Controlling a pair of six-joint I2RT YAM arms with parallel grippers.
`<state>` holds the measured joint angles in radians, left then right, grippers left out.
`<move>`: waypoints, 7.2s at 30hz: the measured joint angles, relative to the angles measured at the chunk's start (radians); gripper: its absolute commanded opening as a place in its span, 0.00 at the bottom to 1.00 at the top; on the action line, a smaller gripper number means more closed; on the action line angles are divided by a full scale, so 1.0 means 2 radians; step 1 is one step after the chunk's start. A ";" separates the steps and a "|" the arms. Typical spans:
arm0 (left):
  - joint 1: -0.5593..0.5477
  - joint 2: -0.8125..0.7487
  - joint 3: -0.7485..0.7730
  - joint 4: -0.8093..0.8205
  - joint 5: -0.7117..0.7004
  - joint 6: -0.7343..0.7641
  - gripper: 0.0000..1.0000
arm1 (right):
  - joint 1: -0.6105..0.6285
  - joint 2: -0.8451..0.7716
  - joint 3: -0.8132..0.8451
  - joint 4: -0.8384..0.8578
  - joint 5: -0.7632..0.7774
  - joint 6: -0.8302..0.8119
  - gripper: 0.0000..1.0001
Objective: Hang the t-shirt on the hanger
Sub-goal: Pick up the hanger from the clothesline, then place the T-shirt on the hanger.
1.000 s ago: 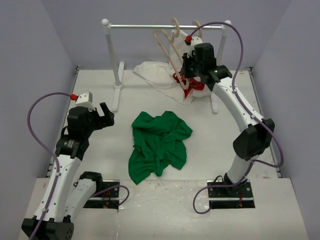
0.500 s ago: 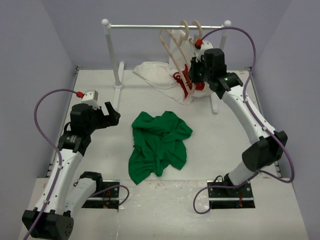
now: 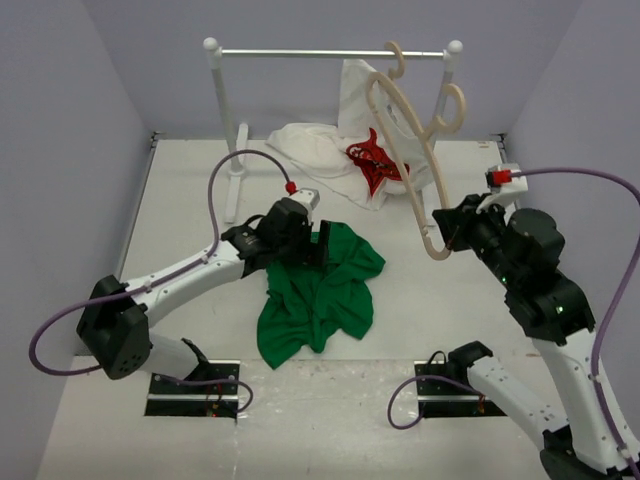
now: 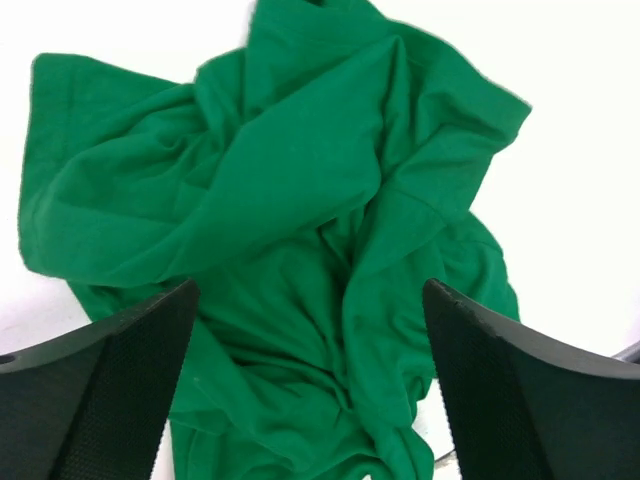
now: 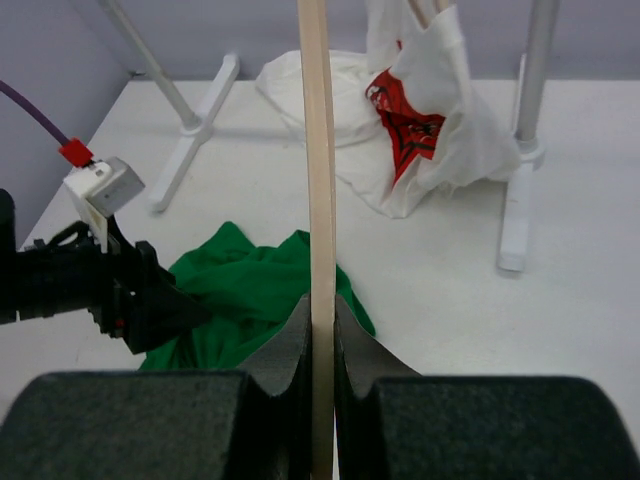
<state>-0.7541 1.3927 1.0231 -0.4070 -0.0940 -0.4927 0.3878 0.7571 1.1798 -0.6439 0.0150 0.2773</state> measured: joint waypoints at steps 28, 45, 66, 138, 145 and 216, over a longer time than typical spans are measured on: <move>-0.091 0.162 0.087 -0.062 -0.117 0.004 0.00 | 0.000 -0.066 -0.016 -0.052 0.051 0.015 0.00; -0.037 -0.161 -0.088 -0.061 -0.153 -0.067 0.00 | 0.000 -0.065 -0.039 -0.046 0.033 0.018 0.00; -0.094 -0.230 -0.272 0.173 0.282 -0.032 0.51 | 0.000 -0.058 -0.059 -0.029 0.021 0.022 0.00; -0.013 0.216 0.137 0.062 0.034 0.009 0.38 | 0.000 0.001 -0.060 -0.012 0.006 0.024 0.00; -0.013 0.256 0.142 0.038 0.044 0.017 0.26 | 0.000 -0.016 -0.060 -0.013 0.012 0.024 0.00; 0.065 0.125 0.087 -0.022 -0.045 0.033 0.41 | 0.000 -0.019 -0.072 -0.062 -0.095 0.014 0.00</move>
<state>-0.6239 1.6421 1.1964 -0.4504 -0.1848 -0.4263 0.3878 0.7197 1.0353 -0.7672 -0.1749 0.3061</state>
